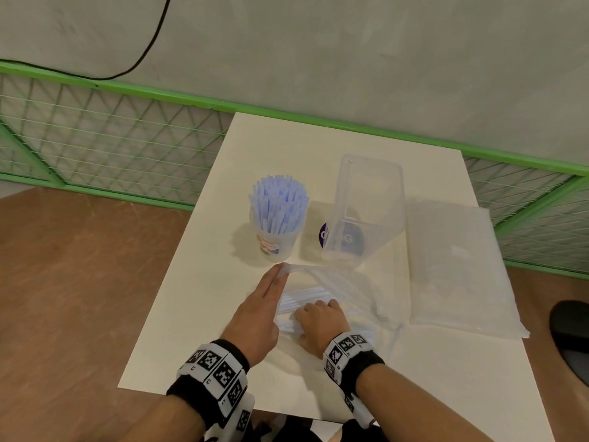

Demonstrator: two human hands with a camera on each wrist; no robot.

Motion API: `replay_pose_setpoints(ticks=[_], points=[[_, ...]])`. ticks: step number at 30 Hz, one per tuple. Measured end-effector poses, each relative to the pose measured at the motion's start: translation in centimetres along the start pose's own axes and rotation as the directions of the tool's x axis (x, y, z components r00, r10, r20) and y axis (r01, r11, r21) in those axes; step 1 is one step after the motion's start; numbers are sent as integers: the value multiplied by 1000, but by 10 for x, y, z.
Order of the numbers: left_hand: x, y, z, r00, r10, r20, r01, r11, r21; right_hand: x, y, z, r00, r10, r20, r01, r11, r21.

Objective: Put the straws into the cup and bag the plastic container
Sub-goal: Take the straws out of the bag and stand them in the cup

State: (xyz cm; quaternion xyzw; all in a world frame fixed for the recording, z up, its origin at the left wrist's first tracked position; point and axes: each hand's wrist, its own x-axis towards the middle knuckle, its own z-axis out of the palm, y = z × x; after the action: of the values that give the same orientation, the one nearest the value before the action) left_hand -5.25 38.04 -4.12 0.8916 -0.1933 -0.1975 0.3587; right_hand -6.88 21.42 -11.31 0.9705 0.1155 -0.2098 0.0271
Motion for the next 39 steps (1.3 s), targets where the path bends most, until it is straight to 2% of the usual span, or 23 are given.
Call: replay_pose_setpoints(ticks=[4, 7, 10, 13, 15, 17, 19, 20, 21, 24, 29, 31, 33, 35, 39], points=[[-1, -1, -1, 1000, 8, 0, -8, 1000, -13, -3, 0, -1, 999, -25, -33, 27, 998, 55], [-2, -3, -1, 1000, 24, -1, -24, 1000, -17, -5, 2, -4, 995, -13, -99, 28, 988, 150], [-2, -4, -1, 1000, 26, -6, -26, 1000, -17, -6, 5, -8, 994, 15, -110, 9, 977, 213], [-1, -4, -3, 1000, 25, -17, -26, 999, -29, -11, 7, -18, 981, 69, -182, 6, 924, 383], [0, -6, -4, 1000, 17, -22, -18, 1000, -23, -21, 5, -29, 955, 64, -290, 118, 814, 569], [2, -8, -3, 999, 14, -30, -15, 1000, -20, -33, 0, -42, 900, 160, -405, 216, 645, 733], [3, -9, -3, 999, 18, -36, -19, 1000, -21, -43, -4, -54, 858, 343, -382, 214, 437, 874], [3, -9, -3, 999, 21, -40, -22, 1000, -19, -45, -4, -57, 858, 392, -332, 180, 376, 909], [4, -8, -3, 999, 25, -44, -25, 1000, -15, -47, -2, -59, 876, 388, -287, 134, 376, 917], [4, -6, -4, 998, 42, -45, -42, 999, -13, -48, 4, -58, 950, 255, -181, 33, 492, 870], [4, -3, -6, 999, 35, -38, -36, 999, -19, -49, 13, -65, 937, 271, -222, 9, 613, 790], [4, -3, -6, 999, 26, -39, -27, 999, -19, -48, 15, -63, 947, 272, -169, -46, 637, 769], [4, -4, -6, 999, 21, -32, -21, 1000, -23, -46, 17, -60, 960, 273, -67, -117, 604, 789], [5, -5, -6, 999, 21, -30, -21, 1000, -21, -46, 19, -67, 957, 287, -42, -129, 551, 825], [5, -7, -6, 1000, 3, -26, -3, 1000, -7, -50, 30, -134, 930, 326, -168, 7, 441, 897]])
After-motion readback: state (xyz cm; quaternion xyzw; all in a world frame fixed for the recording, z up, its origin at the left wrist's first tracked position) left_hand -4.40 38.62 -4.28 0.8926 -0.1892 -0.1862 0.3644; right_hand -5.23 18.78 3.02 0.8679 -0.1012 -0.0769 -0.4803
